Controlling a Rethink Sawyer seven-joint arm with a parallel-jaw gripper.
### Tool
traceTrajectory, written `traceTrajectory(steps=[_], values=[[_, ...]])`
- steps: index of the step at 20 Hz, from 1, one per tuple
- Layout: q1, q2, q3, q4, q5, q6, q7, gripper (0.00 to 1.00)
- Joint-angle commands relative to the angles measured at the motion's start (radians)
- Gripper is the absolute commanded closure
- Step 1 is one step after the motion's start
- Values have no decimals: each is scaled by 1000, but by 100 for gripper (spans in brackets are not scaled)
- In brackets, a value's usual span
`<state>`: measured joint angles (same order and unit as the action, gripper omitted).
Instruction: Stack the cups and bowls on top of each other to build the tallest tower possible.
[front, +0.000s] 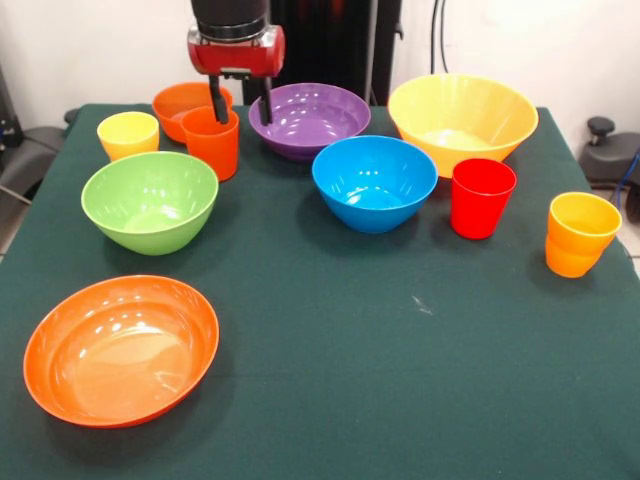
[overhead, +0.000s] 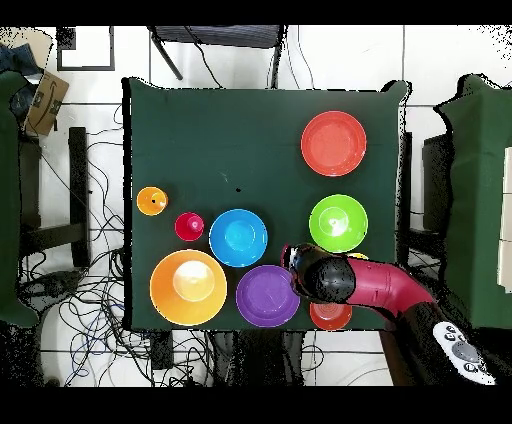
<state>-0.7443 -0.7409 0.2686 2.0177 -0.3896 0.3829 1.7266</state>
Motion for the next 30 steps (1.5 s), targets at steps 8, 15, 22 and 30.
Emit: traceTrajectory(steps=[8,15,22,30], values=[[91,91,-67,-98,-96,32,37,0],[181,115,-190,-159,-155,23,73,0],[204,157,-222,-177,-166,-22,69,0],[205,193,-217,-175,-149,-18,48,0]])
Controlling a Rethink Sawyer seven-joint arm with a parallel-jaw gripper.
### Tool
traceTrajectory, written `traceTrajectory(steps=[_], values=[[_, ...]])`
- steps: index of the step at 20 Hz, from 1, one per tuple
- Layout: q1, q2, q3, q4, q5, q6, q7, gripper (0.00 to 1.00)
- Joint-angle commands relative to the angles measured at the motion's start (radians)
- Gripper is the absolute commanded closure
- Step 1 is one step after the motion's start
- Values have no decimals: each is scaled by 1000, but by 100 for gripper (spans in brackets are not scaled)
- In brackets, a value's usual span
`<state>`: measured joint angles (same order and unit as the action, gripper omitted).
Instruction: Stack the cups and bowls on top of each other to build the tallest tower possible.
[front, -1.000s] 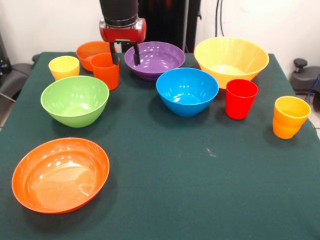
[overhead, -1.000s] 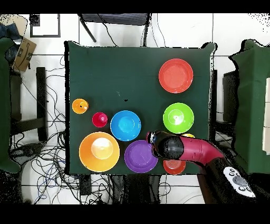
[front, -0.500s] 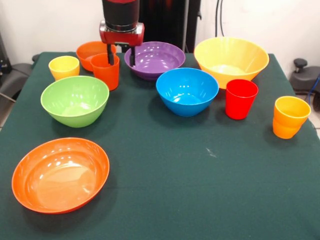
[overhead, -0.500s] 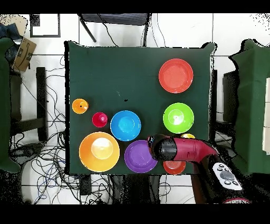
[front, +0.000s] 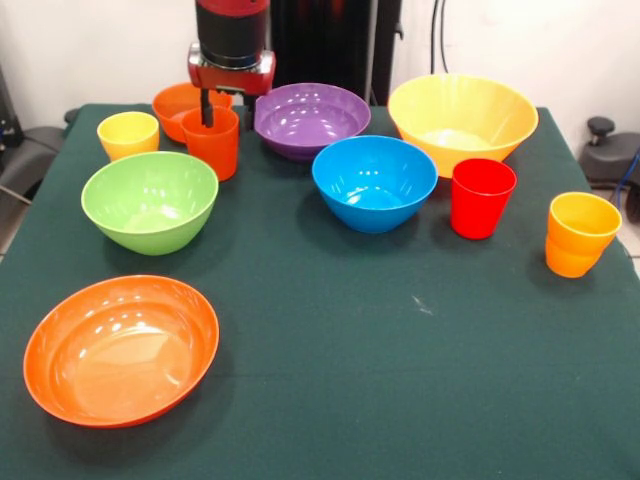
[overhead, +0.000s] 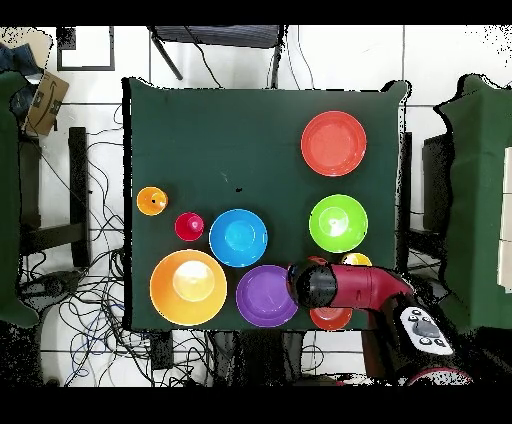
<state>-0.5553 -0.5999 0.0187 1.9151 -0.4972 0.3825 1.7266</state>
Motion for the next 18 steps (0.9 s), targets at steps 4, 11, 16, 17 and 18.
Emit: traceTrajectory(steps=[4,11,16,17,18], values=[[15,78,40,-70,-30,-15,45,0],[21,147,19,-84,-50,-74,62,0],[51,192,-23,-113,-80,-158,92,0],[58,201,-33,-118,-86,-177,99,0],[60,207,-38,-119,-87,-187,101,0]])
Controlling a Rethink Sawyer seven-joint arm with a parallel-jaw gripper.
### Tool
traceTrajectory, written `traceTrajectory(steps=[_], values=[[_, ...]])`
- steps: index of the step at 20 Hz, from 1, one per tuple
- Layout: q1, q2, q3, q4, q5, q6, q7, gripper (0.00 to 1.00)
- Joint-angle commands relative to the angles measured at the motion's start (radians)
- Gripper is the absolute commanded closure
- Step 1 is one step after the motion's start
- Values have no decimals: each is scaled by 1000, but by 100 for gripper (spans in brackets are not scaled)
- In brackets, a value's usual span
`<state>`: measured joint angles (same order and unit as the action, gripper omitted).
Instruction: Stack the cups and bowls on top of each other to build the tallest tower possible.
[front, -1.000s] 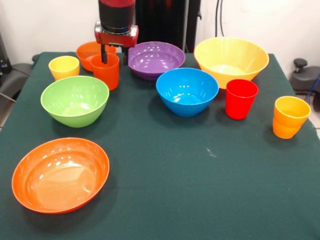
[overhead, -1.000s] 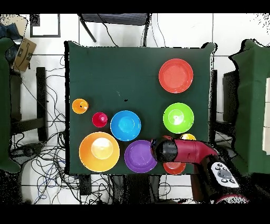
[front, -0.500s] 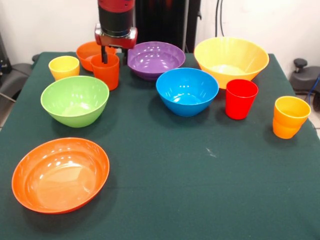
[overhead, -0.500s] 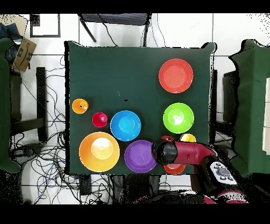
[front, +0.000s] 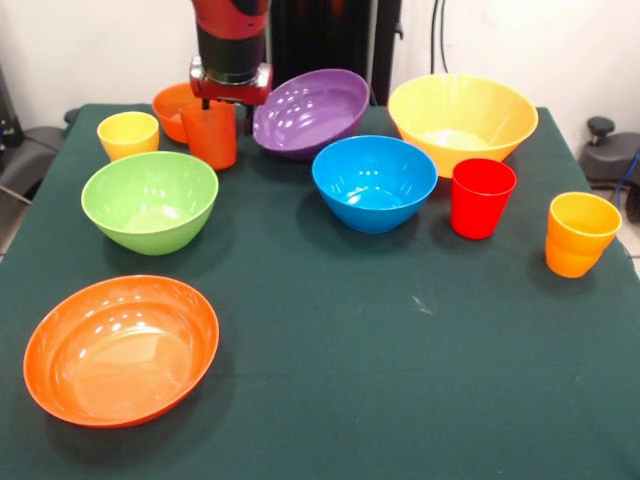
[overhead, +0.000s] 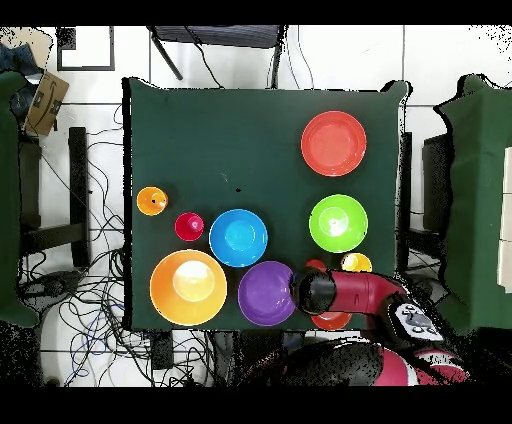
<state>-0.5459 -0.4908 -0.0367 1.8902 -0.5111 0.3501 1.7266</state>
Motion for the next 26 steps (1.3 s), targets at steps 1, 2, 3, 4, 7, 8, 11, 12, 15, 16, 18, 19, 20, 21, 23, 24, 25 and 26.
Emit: traceTrajectory(steps=[1,2,3,4,7,8,11,12,15,16,18,19,20,21,23,24,25,26], values=[[52,106,14,-98,-75,-168,102,0],[57,112,7,-100,-74,-181,105,0],[59,117,2,-103,-73,-193,106,0],[62,123,0,-109,-69,-199,106,0],[65,122,-3,-106,-58,-206,100,0],[65,119,-2,-102,-54,-205,98,0],[66,107,0,-93,-43,-199,91,0],[65,104,1,-89,-41,-199,89,0],[61,94,4,-80,-39,-198,83,0],[60,91,6,-80,-37,-196,81,0],[59,86,10,-80,-33,-191,78,0],[59,84,11,-79,-31,-190,77,0],[61,82,11,-80,-29,-188,76,0],[62,76,10,-78,-26,-184,76,0],[74,61,2,-75,-24,-178,77,0],[78,49,-1,-71,-23,-172,77,0],[82,38,-4,-66,-22,-166,76,0],[84,24,-5,-56,-22,-160,75,0]])
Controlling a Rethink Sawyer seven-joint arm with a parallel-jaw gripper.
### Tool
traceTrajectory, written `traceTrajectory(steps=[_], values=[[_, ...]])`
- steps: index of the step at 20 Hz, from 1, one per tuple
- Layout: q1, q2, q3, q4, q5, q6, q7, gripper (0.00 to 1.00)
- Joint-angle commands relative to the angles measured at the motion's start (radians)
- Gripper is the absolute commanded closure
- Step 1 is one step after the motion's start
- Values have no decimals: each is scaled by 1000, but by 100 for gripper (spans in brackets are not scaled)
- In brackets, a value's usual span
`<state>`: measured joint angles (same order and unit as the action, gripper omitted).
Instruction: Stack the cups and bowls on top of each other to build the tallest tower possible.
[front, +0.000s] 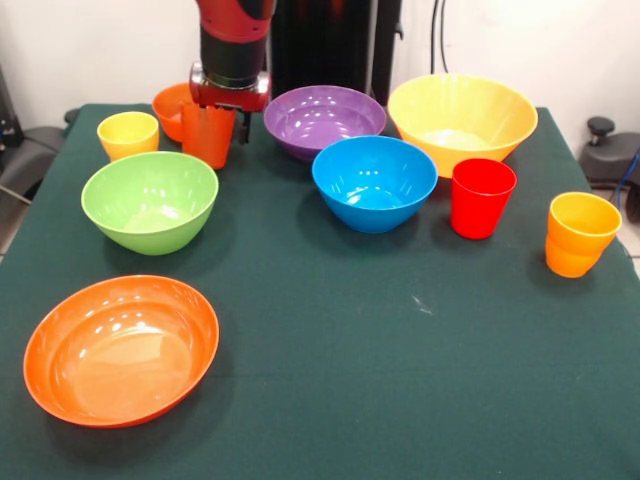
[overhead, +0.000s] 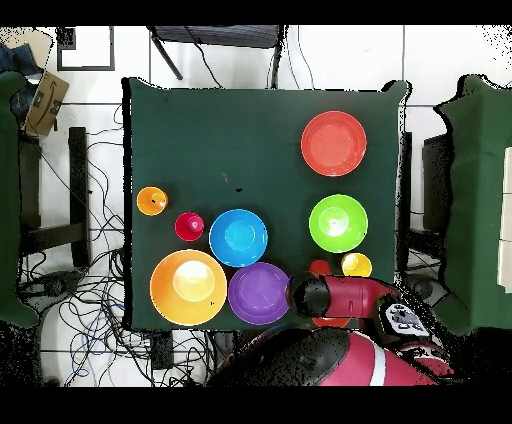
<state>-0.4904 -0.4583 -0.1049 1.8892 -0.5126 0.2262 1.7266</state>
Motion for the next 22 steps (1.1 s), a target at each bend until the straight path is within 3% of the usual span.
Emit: traceTrajectory(steps=[1,9,22], values=[[29,-19,66,-51,-19,-30,72,0],[27,-61,82,-25,-15,-18,64,0],[15,-50,91,-29,-25,-32,59,0]])
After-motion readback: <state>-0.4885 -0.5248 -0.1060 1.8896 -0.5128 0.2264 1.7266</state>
